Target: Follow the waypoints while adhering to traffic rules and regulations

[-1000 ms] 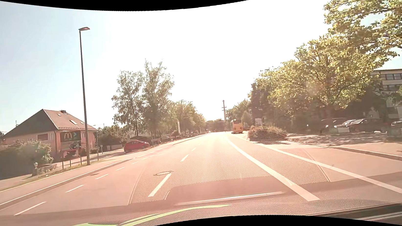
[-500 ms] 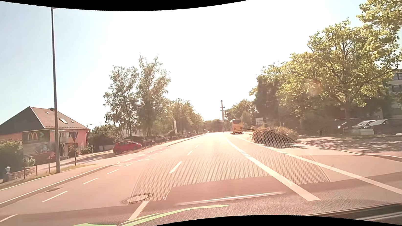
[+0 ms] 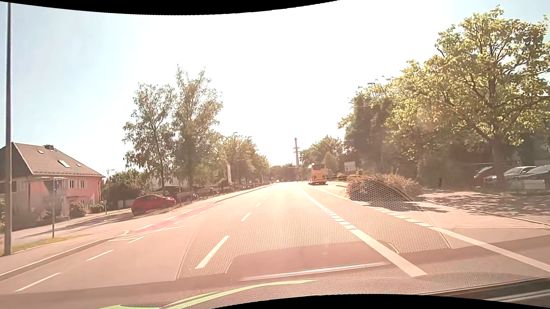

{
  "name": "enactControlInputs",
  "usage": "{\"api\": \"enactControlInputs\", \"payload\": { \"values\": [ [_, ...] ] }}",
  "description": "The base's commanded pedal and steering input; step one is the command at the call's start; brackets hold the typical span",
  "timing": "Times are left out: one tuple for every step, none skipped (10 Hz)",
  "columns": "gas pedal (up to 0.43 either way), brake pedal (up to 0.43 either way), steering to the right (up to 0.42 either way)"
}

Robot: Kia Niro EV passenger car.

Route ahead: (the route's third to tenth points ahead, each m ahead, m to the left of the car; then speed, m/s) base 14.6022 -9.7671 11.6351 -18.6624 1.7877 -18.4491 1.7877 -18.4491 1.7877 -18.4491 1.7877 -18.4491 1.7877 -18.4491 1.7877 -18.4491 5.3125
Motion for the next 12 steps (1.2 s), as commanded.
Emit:
{"api": "enactControlInputs", "payload": {
  "values": [
    [0.000, 0.073, 0.107],
    [0.000, 0.067, 0.113],
    [0.000, 0.061, 0.135],
    [0.000, 0.055, 0.164],
    [0.000, 0.043, 0.208],
    [0.000, 0.037, 0.252],
    [0.000, 0.043, 0.281],
    [0.000, 0.043, 0.318],
    [0.000, 0.049, 0.345],
    [0.000, 0.055, 0.371],
    [0.000, 0.061, 0.391],
    [0.000, 0.067, 0.406]
  ]
}}
